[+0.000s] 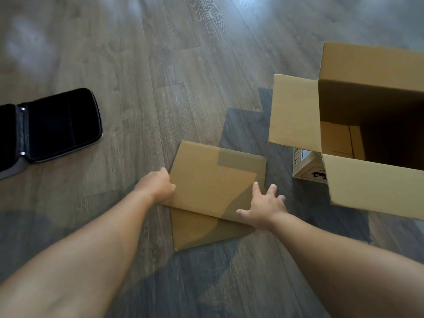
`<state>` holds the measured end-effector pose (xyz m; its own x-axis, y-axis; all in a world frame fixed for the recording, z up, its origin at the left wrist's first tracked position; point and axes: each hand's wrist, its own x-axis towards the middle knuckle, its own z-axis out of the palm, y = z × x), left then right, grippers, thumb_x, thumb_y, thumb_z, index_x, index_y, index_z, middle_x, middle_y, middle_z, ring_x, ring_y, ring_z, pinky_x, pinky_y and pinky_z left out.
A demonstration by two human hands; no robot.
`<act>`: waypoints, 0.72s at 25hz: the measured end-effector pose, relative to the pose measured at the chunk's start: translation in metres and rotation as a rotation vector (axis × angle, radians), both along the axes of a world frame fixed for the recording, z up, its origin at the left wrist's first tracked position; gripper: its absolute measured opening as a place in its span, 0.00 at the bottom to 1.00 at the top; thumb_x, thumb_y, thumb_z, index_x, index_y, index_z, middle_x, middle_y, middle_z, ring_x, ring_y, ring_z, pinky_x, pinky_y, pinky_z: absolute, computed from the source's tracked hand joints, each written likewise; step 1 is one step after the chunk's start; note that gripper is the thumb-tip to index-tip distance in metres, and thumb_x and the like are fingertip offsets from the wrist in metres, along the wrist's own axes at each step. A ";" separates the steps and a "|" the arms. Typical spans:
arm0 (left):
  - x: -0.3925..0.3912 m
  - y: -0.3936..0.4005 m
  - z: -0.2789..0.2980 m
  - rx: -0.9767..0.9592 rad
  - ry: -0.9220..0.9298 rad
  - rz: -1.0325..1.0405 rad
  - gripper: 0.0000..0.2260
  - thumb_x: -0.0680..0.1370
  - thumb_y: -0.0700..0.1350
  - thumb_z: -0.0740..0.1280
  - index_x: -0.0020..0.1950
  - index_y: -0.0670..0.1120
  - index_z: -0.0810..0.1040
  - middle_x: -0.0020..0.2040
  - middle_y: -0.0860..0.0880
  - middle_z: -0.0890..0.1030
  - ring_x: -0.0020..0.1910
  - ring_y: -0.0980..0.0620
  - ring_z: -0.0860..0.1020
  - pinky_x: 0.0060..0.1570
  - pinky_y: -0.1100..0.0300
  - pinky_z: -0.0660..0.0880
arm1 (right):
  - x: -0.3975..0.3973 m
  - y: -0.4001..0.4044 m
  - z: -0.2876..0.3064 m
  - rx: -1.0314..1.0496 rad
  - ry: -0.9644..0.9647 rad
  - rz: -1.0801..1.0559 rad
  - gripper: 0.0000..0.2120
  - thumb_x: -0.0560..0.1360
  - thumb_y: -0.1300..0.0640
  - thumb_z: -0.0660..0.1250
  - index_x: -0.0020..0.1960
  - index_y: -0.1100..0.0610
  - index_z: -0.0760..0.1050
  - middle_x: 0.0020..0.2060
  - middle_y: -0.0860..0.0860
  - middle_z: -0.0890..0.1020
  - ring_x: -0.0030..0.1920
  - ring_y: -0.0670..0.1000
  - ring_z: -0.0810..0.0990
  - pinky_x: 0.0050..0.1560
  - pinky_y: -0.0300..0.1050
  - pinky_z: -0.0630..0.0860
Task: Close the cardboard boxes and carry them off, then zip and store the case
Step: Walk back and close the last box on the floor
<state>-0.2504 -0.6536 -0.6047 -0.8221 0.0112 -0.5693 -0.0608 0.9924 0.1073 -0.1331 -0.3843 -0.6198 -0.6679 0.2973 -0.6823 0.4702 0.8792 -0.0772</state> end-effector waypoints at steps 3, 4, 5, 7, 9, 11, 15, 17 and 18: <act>0.036 0.006 -0.009 -0.049 -0.016 0.009 0.16 0.79 0.53 0.61 0.61 0.44 0.71 0.59 0.42 0.78 0.53 0.42 0.77 0.50 0.51 0.76 | -0.008 -0.004 0.000 -0.006 0.028 -0.067 0.50 0.74 0.31 0.64 0.83 0.52 0.42 0.77 0.65 0.49 0.72 0.68 0.63 0.68 0.58 0.69; 0.044 0.008 -0.010 -0.058 -0.011 0.019 0.12 0.78 0.51 0.60 0.55 0.45 0.73 0.55 0.43 0.79 0.50 0.42 0.77 0.48 0.52 0.76 | -0.009 -0.003 0.001 0.006 0.041 -0.078 0.48 0.75 0.32 0.64 0.82 0.52 0.45 0.76 0.64 0.51 0.72 0.68 0.63 0.67 0.58 0.69; 0.049 0.008 -0.010 -0.063 -0.015 0.040 0.09 0.77 0.50 0.59 0.49 0.46 0.73 0.51 0.44 0.79 0.47 0.43 0.77 0.46 0.53 0.76 | -0.009 -0.003 0.001 0.018 0.059 -0.075 0.45 0.76 0.33 0.65 0.81 0.52 0.49 0.75 0.63 0.55 0.71 0.67 0.64 0.66 0.59 0.70; 0.056 0.006 -0.009 -0.061 -0.040 0.092 0.06 0.75 0.47 0.59 0.45 0.46 0.73 0.46 0.45 0.79 0.45 0.43 0.78 0.45 0.54 0.76 | -0.007 -0.002 0.001 0.015 0.128 -0.055 0.34 0.76 0.36 0.66 0.74 0.52 0.60 0.71 0.60 0.62 0.69 0.65 0.65 0.65 0.61 0.72; 0.060 0.006 -0.009 -0.081 -0.040 0.104 0.06 0.74 0.47 0.59 0.46 0.47 0.73 0.46 0.46 0.78 0.45 0.44 0.78 0.44 0.55 0.75 | -0.005 -0.003 0.001 -0.019 0.182 -0.072 0.25 0.76 0.40 0.67 0.66 0.51 0.66 0.66 0.58 0.66 0.67 0.63 0.66 0.64 0.61 0.72; 0.062 0.006 -0.009 -0.112 -0.018 0.112 0.07 0.75 0.48 0.59 0.49 0.47 0.73 0.51 0.46 0.79 0.47 0.44 0.76 0.44 0.55 0.73 | -0.004 -0.004 -0.001 -0.039 0.212 -0.114 0.22 0.76 0.43 0.67 0.65 0.52 0.67 0.64 0.58 0.68 0.66 0.62 0.67 0.62 0.58 0.73; 0.060 0.009 -0.013 -0.002 0.023 0.268 0.12 0.76 0.46 0.63 0.56 0.40 0.73 0.59 0.39 0.77 0.56 0.39 0.77 0.50 0.53 0.75 | -0.009 0.001 -0.004 -0.082 0.211 -0.290 0.20 0.75 0.49 0.69 0.60 0.59 0.71 0.64 0.60 0.71 0.64 0.62 0.72 0.59 0.53 0.74; 0.057 0.010 -0.013 0.106 0.022 0.324 0.06 0.74 0.42 0.64 0.49 0.41 0.73 0.54 0.39 0.79 0.52 0.40 0.77 0.46 0.56 0.75 | -0.008 0.001 -0.004 -0.112 0.191 -0.364 0.11 0.72 0.51 0.69 0.46 0.57 0.72 0.63 0.60 0.72 0.61 0.62 0.73 0.59 0.51 0.76; 0.056 0.010 -0.012 0.121 0.022 0.333 0.05 0.74 0.41 0.64 0.47 0.41 0.72 0.53 0.40 0.79 0.52 0.40 0.78 0.46 0.56 0.75 | -0.008 0.000 -0.003 -0.122 0.186 -0.378 0.10 0.72 0.52 0.69 0.42 0.56 0.70 0.64 0.60 0.71 0.61 0.62 0.73 0.59 0.51 0.76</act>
<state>-0.1945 -0.6434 -0.6169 -0.8040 -0.1933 -0.5623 -0.3753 0.8985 0.2277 -0.1406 -0.3843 -0.6230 -0.6426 0.4695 -0.6055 0.7255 0.6272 -0.2835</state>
